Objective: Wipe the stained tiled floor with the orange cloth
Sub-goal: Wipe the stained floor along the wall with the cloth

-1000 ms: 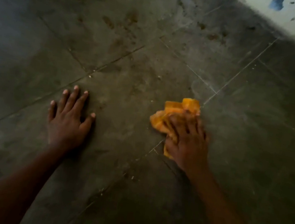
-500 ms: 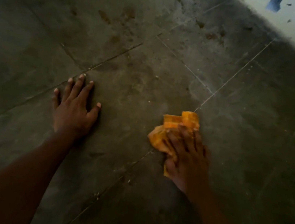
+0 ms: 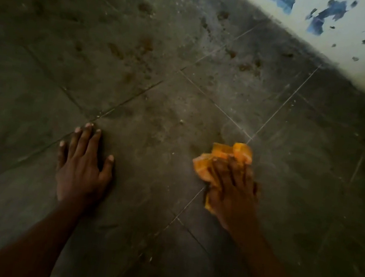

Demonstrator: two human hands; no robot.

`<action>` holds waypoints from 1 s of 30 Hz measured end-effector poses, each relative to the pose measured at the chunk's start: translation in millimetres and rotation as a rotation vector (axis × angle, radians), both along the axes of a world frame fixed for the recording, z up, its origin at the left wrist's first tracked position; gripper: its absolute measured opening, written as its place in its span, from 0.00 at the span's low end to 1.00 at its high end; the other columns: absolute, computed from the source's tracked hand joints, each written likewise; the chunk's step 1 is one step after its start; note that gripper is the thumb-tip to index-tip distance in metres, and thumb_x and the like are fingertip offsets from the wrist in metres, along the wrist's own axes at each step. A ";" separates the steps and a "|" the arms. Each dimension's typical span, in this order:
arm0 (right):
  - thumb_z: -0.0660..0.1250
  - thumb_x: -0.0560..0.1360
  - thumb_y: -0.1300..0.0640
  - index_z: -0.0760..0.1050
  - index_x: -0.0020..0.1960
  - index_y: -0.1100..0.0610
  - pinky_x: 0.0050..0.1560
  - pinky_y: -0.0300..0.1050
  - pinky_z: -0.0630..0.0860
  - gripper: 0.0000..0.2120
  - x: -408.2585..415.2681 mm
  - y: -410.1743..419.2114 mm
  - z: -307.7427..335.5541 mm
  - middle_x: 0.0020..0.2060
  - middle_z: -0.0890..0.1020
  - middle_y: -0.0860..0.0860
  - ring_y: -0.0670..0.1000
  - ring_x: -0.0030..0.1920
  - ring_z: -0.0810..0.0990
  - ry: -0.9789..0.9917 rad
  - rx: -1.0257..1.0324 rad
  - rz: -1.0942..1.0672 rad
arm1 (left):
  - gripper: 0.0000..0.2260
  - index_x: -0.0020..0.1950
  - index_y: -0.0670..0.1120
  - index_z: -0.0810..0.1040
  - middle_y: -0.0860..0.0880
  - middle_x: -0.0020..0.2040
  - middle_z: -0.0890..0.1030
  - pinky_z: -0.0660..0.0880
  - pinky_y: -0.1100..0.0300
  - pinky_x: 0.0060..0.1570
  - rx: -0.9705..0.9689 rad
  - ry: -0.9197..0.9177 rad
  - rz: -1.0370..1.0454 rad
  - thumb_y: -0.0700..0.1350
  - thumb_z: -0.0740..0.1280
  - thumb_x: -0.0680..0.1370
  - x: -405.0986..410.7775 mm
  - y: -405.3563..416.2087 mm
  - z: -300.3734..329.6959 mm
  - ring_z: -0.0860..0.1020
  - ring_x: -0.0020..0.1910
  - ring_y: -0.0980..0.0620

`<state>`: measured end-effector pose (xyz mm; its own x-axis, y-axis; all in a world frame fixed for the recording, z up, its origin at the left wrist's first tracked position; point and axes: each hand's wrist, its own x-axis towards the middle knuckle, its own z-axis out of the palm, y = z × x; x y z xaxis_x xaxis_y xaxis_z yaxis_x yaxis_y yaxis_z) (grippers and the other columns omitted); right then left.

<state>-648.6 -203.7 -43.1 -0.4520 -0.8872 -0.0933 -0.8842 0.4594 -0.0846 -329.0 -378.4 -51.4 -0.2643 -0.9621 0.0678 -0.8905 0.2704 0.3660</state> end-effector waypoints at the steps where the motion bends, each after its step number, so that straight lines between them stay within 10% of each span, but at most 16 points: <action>1: 0.48 0.79 0.34 0.54 0.82 0.37 0.73 0.72 0.62 0.32 -15.9 -11.3 -0.6 0.84 0.54 0.49 0.64 0.82 0.53 -0.014 -0.009 -0.101 | 0.35 0.84 0.49 0.59 0.49 0.86 0.55 0.44 0.44 0.83 0.006 -0.008 0.002 0.63 0.53 0.79 -0.6 -1.5 -0.2 0.48 0.86 0.50; 5: 0.52 0.81 0.36 0.46 0.84 0.41 0.78 0.71 0.49 0.34 -39.1 -110.0 8.1 0.85 0.49 0.51 0.68 0.83 0.44 -0.159 -0.037 -0.448 | 0.35 0.85 0.51 0.58 0.51 0.86 0.54 0.43 0.46 0.83 0.006 -0.016 0.022 0.63 0.52 0.79 -3.4 -5.0 1.2 0.49 0.85 0.52; 12: 0.54 0.78 0.36 0.55 0.82 0.38 0.71 0.71 0.64 0.33 19.4 -41.9 11.0 0.83 0.58 0.50 0.66 0.82 0.56 -0.114 0.015 0.138 | 0.35 0.86 0.53 0.54 0.53 0.87 0.49 0.44 0.43 0.83 0.066 -0.030 0.030 0.65 0.47 0.80 -3.5 0.5 8.5 0.45 0.85 0.53; 19: 0.51 0.81 0.34 0.45 0.84 0.42 0.78 0.72 0.48 0.35 -42.2 -157.5 8.1 0.85 0.48 0.51 0.68 0.82 0.41 -0.183 -0.022 -0.465 | 0.34 0.86 0.55 0.50 0.52 0.87 0.46 0.42 0.45 0.83 0.056 -0.091 0.035 0.64 0.47 0.81 -9.1 -4.4 3.4 0.43 0.85 0.52; 25: 0.55 0.79 0.35 0.63 0.81 0.41 0.71 0.68 0.65 0.31 37.4 -99.4 -10.1 0.81 0.65 0.49 0.65 0.79 0.64 0.004 -0.117 0.153 | 0.35 0.86 0.55 0.47 0.50 0.87 0.41 0.44 0.43 0.83 0.067 -0.145 0.006 0.66 0.44 0.81 -14.9 -25.4 8.1 0.41 0.86 0.48; 30: 0.44 0.83 0.36 0.50 0.84 0.43 0.77 0.76 0.52 0.31 -29.1 -181.1 -20.6 0.84 0.52 0.54 0.67 0.83 0.50 0.049 -0.048 -0.101 | 0.42 0.87 0.49 0.46 0.46 0.87 0.42 0.46 0.49 0.83 0.016 -0.190 -0.039 0.73 0.45 0.79 1.5 -55.9 0.6 0.44 0.86 0.47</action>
